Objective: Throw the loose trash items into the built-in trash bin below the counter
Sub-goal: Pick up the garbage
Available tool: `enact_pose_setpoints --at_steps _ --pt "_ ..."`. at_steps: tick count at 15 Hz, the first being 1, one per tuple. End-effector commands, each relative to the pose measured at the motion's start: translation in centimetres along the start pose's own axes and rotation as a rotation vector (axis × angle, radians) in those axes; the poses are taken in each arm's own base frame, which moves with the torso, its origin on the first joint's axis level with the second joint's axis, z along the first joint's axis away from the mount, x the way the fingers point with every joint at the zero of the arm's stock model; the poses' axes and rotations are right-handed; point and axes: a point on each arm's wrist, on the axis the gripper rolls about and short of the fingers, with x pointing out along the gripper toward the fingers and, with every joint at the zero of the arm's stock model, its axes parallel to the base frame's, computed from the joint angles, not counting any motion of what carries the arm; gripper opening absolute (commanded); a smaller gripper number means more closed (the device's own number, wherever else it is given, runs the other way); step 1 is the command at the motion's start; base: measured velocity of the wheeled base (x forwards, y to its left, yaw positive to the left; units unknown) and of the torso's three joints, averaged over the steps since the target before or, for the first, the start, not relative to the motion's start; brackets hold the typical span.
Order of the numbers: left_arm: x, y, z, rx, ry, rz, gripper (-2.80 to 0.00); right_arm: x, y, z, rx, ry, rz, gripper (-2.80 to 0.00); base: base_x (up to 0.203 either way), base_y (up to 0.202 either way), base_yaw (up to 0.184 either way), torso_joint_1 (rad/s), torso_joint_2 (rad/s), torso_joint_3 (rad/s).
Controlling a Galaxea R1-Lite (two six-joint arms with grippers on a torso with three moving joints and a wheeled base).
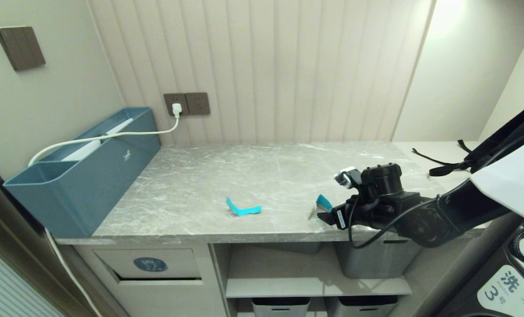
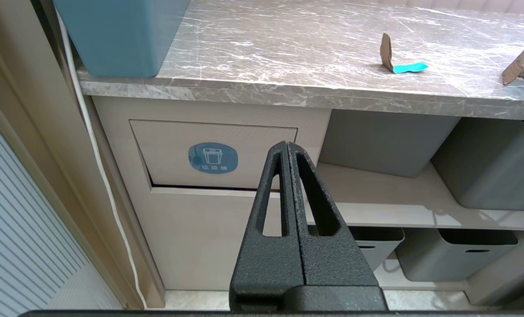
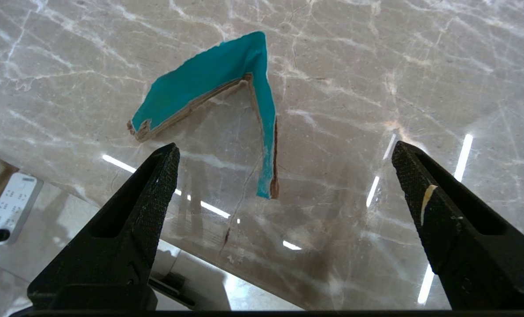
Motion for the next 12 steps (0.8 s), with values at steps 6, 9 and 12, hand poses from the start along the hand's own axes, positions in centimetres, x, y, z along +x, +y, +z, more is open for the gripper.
enact_pose_setpoints --at_steps 6,9,12 --pt "0.03 0.00 -0.06 -0.001 0.003 0.001 -2.80 0.53 0.15 -0.23 0.000 0.005 0.004 -2.80 0.000 0.000 0.000 0.000 0.00 0.000" --pt "0.02 0.00 -0.03 -0.001 0.001 0.001 -2.80 0.69 0.16 -0.41 -0.001 0.011 0.005 -2.80 0.000 0.000 0.000 0.000 0.00 0.000" --pt "0.02 0.01 -0.08 -0.001 0.003 0.001 -2.80 0.69 0.22 -0.40 0.003 0.011 0.004 -2.80 0.000 0.000 0.000 0.000 0.00 0.000"
